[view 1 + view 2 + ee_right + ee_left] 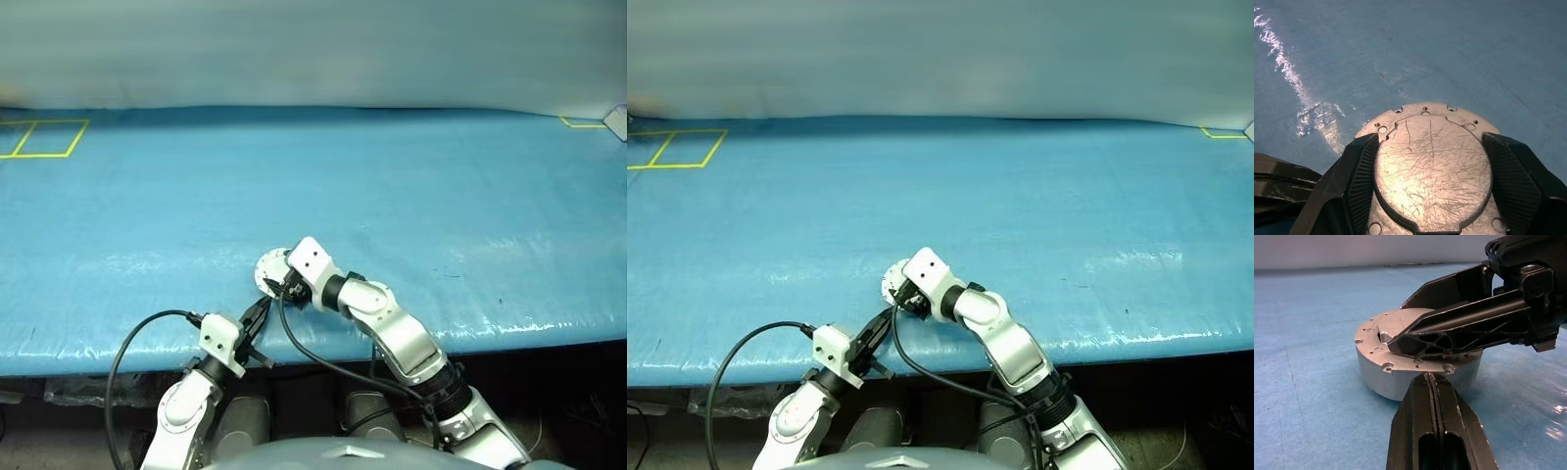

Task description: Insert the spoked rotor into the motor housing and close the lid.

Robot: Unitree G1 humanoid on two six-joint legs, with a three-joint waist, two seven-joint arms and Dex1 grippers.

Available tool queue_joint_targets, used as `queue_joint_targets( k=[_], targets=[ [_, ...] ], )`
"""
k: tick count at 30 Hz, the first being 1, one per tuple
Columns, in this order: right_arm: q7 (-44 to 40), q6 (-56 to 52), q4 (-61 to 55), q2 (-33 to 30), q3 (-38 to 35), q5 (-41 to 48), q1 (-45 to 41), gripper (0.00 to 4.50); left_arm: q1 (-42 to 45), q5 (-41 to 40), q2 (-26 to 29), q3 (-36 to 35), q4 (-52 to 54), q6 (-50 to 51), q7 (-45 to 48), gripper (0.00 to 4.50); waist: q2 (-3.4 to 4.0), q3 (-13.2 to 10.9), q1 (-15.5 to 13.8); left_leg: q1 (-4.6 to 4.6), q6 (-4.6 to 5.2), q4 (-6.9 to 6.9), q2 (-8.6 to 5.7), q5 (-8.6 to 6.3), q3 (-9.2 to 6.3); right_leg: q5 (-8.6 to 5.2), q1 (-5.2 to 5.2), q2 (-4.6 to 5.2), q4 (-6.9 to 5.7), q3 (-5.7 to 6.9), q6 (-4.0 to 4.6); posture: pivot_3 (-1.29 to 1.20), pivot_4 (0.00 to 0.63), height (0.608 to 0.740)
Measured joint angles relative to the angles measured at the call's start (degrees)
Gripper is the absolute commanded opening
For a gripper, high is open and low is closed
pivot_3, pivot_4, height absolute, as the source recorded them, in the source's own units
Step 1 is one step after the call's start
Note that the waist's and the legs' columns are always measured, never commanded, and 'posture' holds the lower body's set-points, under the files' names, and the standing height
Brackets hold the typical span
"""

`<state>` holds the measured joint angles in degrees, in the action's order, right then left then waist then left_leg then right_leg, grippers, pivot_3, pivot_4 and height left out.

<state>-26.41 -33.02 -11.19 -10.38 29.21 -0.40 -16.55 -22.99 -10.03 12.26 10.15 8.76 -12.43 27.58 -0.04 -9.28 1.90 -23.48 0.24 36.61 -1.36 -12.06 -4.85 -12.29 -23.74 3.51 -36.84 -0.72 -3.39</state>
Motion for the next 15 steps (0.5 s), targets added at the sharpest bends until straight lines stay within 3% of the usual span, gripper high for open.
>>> queue_joint_targets(
  k=[4,8,15],
  targets=[
    [-0.1,-0.2,0.0,-0.1,-0.4,0.0,-0.1,3.04,0.8,-6.6,4.5,-1.8,7.2,5.5,3.5,0.0,0.0,0.0,0.1,0.0,0.0,-0.01,0.02,0.0,-0.03,-0.01,-0.03,0.01,0.01,0.01,0.01,0.0,0.15,0.74],
    [-0.1,-0.4,0.0,-0.1,-0.6,0.1,-0.2,3.04,5.6,-7.3,8.2,-7.3,9.0,7.8,3.0,0.0,0.0,0.0,0.1,0.04,0.0,0.0,-0.01,0.0,-0.02,0.0,0.0,-0.01,0.01,0.02,0.01,0.0,0.15,0.74],
    [0.1,-1.1,-0.1,0.1,-0.7,0.1,-0.2,3.04,14.7,-10.5,9.1,-11.7,9.0,17.5,1.0,0.0,-0.09,0.1,0.0,0.1,-0.01,0.01,-0.08,0.02,-0.03,0.03,0.2,-0.04,-0.01,0.01,-0.04,0.0,0.15,0.74]
  ],
)
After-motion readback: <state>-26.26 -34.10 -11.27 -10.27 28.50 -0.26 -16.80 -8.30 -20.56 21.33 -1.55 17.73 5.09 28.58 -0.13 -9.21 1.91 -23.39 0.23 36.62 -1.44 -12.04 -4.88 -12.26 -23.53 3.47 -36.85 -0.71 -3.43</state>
